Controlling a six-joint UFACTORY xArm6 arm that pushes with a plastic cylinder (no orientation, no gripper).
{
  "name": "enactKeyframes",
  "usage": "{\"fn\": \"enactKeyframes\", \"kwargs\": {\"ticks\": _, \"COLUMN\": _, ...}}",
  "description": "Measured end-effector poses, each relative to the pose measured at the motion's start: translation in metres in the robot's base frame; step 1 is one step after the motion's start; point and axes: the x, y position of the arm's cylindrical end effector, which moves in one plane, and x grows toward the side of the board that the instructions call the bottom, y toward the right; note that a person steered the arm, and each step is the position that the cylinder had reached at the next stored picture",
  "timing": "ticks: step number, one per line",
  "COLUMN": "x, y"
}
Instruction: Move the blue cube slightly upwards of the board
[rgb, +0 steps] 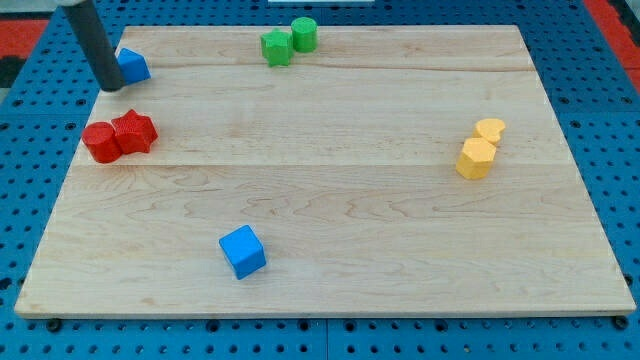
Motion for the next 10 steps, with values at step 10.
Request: {"fn": "enactKeyframes", "kwargs": {"ticks": 10, "x": 0.273, "y": 0.184}}
